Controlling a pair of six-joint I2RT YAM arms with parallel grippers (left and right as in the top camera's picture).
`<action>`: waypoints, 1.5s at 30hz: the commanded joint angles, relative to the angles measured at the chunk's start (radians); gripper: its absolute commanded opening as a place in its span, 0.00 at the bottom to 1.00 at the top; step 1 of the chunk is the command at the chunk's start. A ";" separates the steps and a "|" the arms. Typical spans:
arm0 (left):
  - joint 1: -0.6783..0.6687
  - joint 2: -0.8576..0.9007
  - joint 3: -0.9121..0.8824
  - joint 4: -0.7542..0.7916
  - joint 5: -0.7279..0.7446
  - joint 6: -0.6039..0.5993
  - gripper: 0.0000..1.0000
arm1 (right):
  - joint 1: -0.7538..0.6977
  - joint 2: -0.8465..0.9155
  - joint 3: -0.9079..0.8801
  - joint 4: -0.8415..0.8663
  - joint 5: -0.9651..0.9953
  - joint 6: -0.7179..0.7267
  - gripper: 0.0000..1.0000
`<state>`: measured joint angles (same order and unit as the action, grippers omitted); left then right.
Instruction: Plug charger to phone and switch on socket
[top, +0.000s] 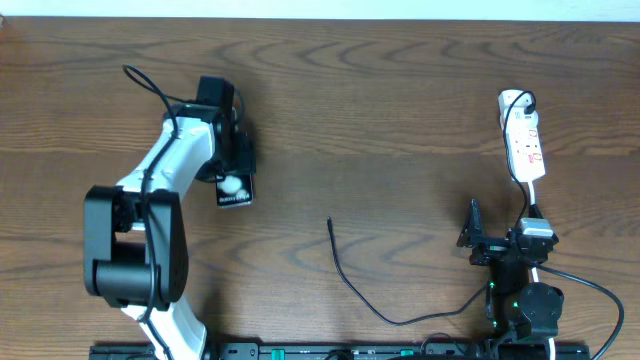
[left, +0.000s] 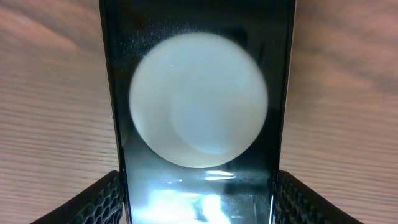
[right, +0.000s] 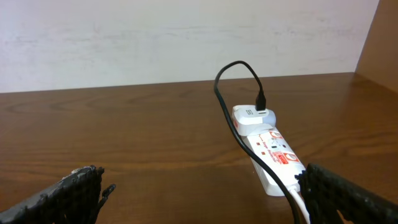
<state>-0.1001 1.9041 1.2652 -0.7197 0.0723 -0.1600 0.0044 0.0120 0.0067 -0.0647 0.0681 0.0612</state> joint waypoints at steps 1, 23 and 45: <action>0.002 0.027 -0.011 0.005 -0.003 -0.001 0.07 | 0.010 -0.005 -0.001 -0.003 0.008 0.013 0.99; 0.002 0.039 -0.084 0.090 -0.002 -0.002 0.14 | 0.010 -0.005 -0.001 -0.003 0.008 0.013 0.99; 0.002 0.039 -0.103 0.101 -0.002 -0.002 0.93 | 0.010 -0.005 -0.001 -0.003 0.008 0.013 0.99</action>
<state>-0.1013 1.9316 1.1988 -0.6163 0.0635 -0.1596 0.0044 0.0120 0.0067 -0.0647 0.0677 0.0612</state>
